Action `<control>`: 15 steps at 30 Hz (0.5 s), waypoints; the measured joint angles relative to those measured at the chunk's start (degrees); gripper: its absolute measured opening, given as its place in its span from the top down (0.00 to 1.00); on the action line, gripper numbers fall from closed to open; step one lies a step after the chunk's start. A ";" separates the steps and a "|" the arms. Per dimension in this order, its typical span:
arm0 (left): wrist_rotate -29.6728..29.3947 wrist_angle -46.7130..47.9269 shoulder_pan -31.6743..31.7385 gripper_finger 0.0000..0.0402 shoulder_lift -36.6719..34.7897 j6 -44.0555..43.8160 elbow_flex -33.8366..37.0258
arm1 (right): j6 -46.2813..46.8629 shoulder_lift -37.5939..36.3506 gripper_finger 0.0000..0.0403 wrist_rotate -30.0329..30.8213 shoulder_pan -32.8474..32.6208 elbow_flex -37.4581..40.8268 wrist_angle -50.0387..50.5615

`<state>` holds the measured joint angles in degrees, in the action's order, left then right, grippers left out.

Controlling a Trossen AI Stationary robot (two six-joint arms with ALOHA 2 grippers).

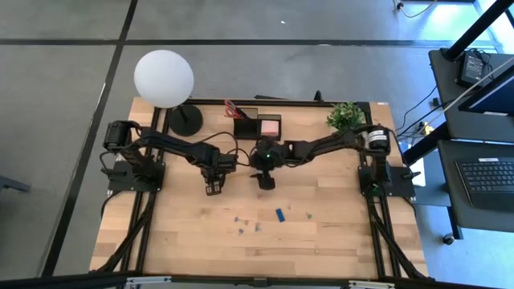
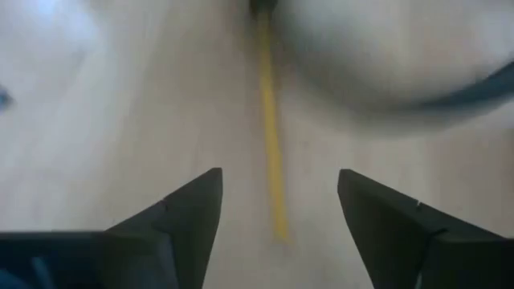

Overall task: Pick and place office supplies into organizer
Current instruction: Put the yellow pencil into the black desk organizer

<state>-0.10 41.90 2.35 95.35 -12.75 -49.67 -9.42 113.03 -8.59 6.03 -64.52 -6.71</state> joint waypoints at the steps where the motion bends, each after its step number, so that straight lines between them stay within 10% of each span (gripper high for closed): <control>1: -0.02 0.28 0.00 0.96 0.05 0.02 -0.36 | -0.04 -1.35 0.37 0.47 0.13 -0.01 0.14; 15: -0.83 3.54 0.00 0.96 0.17 1.91 -6.05 | 0.15 -19.93 0.37 2.09 5.25 -0.10 18.49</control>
<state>-0.93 45.45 2.35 95.53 -10.85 -55.72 -9.28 93.10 -6.50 11.28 -64.62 11.78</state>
